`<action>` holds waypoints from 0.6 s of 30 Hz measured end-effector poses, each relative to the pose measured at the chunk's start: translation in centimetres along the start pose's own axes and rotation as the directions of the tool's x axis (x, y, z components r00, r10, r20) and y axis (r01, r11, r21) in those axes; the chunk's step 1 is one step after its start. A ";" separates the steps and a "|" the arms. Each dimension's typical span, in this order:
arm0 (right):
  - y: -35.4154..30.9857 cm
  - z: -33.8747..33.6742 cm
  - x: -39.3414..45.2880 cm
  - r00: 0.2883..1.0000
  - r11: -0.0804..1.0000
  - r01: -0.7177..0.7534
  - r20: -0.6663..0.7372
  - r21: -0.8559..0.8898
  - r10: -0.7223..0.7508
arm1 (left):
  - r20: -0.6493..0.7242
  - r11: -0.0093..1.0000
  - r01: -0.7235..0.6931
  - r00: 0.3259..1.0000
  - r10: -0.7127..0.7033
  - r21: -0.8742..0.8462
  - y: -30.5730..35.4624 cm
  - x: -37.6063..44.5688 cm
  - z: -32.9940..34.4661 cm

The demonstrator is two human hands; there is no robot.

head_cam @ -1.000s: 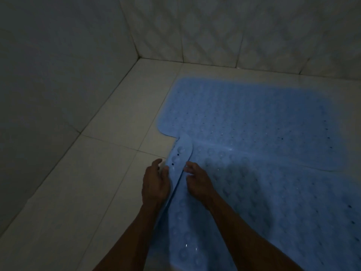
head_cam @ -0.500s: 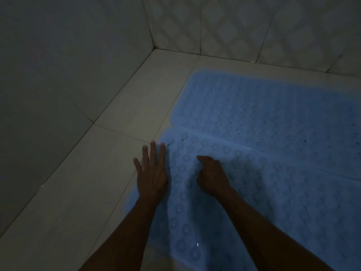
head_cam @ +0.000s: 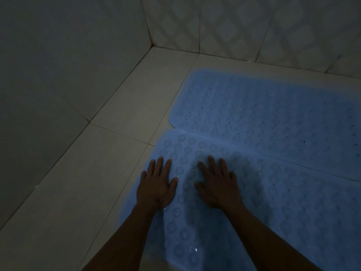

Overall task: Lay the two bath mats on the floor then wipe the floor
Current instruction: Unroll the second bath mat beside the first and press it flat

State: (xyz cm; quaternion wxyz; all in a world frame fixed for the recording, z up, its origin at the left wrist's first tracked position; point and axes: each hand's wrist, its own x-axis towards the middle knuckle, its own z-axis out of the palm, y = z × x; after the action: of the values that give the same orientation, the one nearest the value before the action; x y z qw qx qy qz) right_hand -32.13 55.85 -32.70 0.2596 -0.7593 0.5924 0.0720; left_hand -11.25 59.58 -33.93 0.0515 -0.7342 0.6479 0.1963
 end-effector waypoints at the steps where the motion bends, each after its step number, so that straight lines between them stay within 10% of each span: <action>1: -0.1 -0.1 0.0 1.000 1.000 -0.002 -0.002 0.013 0.002 | -0.022 1.000 0.010 1.000 -0.010 0.004 0.3 0.1 -0.1; 18: -0.1 1.2 2.0 0.992 1.000 -0.004 -0.124 -0.028 0.000 | -0.067 0.994 0.070 0.995 -0.075 -0.079 -1.4 2.1 1.0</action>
State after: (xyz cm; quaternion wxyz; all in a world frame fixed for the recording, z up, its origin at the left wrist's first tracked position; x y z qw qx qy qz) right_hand -31.19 54.77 -34.50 0.2116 -0.7652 0.6071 0.0335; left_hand -9.93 58.14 -35.87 0.0076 -0.7651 0.6141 0.1932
